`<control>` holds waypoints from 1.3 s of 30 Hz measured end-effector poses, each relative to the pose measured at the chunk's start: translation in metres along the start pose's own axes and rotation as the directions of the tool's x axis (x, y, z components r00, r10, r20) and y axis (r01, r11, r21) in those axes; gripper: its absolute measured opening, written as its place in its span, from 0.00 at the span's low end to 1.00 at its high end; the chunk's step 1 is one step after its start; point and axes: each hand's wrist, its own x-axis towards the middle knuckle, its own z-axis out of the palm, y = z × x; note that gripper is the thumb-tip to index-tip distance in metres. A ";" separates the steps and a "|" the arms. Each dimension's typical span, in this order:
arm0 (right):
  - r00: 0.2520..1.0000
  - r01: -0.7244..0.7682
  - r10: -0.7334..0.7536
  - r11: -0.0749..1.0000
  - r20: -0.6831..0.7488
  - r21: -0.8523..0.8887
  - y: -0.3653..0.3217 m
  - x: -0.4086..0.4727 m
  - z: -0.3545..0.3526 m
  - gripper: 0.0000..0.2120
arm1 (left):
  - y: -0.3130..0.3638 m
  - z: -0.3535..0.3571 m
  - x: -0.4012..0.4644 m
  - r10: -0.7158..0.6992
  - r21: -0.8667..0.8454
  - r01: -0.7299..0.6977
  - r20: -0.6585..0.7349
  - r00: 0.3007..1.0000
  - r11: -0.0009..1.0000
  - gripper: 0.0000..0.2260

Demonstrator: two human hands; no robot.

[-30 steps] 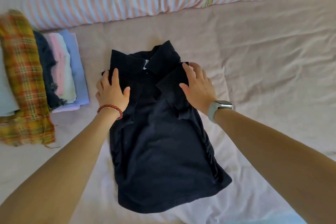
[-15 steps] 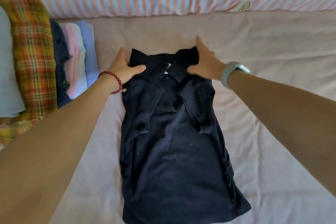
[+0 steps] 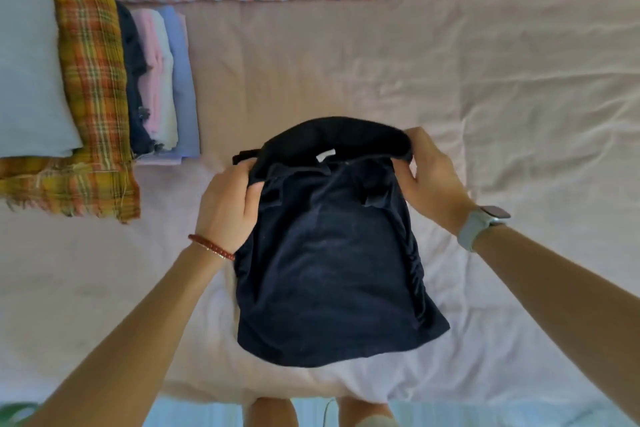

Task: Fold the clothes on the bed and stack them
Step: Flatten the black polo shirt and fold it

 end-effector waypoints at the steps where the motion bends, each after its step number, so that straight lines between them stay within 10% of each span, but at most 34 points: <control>1: 0.999 0.030 -0.029 0.999 0.026 -0.035 0.000 -0.019 -0.003 0.07 | 0.004 -0.004 -0.016 0.012 0.022 -0.013 0.040 0.999 1.000 0.15; 11: 0.846 0.459 -0.310 0.838 0.434 -0.295 0.016 -0.170 -0.012 0.08 | 0.010 -0.011 -0.152 0.397 0.160 -0.525 0.485 0.780 0.836 0.06; 18: 0.740 0.461 -0.081 0.784 0.668 -0.416 0.025 -0.212 0.010 0.11 | 0.014 -0.001 -0.191 0.048 0.270 -0.524 0.855 0.516 0.808 0.07; 25: 0.932 0.351 -0.222 0.750 0.287 -0.560 0.001 -0.175 0.045 0.18 | 0.041 0.023 -0.151 0.216 0.350 -0.361 0.389 0.896 0.865 0.15; 33: 0.925 0.014 0.271 0.677 0.267 -0.736 0.052 -0.124 0.060 0.28 | -0.019 0.054 -0.129 -0.255 0.544 -0.065 0.491 0.833 0.837 0.32; 39: 0.946 -0.219 0.295 0.890 0.138 -0.399 0.053 -0.127 0.049 0.33 | 0.005 0.048 -0.130 -0.166 0.503 -0.061 0.394 0.904 0.862 0.31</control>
